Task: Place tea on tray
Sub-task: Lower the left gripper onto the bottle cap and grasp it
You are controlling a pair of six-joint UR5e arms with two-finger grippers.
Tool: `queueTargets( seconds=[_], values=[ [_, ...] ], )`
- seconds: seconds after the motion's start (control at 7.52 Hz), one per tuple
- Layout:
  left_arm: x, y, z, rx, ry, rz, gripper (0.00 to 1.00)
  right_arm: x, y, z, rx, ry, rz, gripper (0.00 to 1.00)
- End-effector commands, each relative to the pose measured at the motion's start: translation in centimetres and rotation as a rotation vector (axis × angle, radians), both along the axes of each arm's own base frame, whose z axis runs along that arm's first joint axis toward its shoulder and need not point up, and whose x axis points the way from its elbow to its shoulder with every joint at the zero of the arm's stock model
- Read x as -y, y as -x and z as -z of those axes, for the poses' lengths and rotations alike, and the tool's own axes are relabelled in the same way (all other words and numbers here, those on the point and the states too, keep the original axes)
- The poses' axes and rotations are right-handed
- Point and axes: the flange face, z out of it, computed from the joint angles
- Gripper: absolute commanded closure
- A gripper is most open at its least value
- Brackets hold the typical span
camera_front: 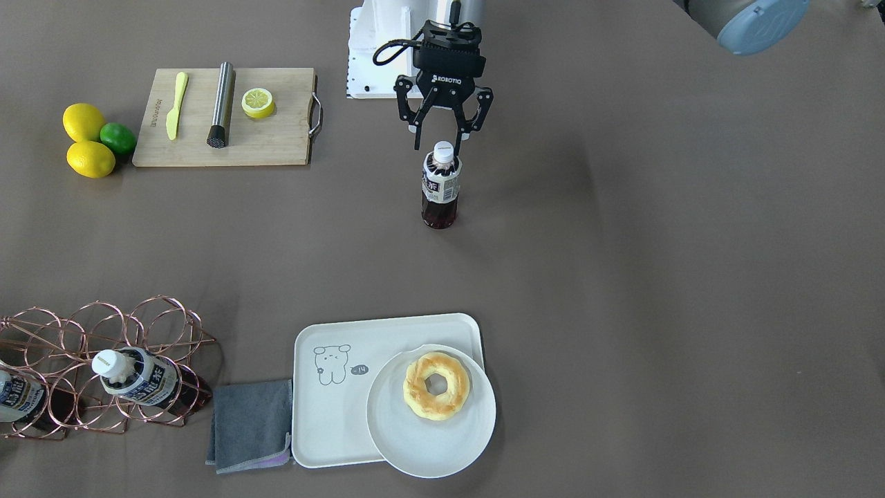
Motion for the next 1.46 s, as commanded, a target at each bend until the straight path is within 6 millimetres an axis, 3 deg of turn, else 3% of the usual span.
queueTargets(
  seconds=[0.0, 0.4, 0.53, 0.66, 0.8, 1.06, 1.33],
  values=[
    [0.4, 0.3, 0.0, 0.001, -0.001, 0.010, 0.35, 0.0, 0.0, 0.1, 0.001, -0.002, 0.000, 0.00],
    [1.1, 0.5, -0.4, 0.010, 0.001, 0.022, 0.35, 0.0, 0.0, 0.1, 0.001, -0.002, 0.000, 0.00],
    [1.1, 0.5, -0.4, 0.010, 0.001, 0.022, 0.40, 0.0, 0.0, 0.1, 0.001, -0.002, 0.000, 0.00],
    [1.0, 0.3, -0.4, 0.012, 0.002, 0.018, 0.67, 0.1, 0.0, 0.2, 0.001, -0.002, 0.000, 0.00],
    [0.9, 0.5, -0.2, 0.008, 0.000, 0.018, 1.00, 0.1, 0.0, 0.2, 0.001, -0.002, 0.000, 0.00],
    [1.6, 1.4, 1.2, -0.018, -0.007, 0.031, 1.00, 0.1, 0.1, 0.1, 0.010, 0.009, 0.005, 0.00],
    [4.0, 2.6, 4.7, -0.019, -0.009, 0.066, 1.00, -0.1, -1.1, -0.5, 0.022, 0.053, -0.012, 0.00]
  ],
)
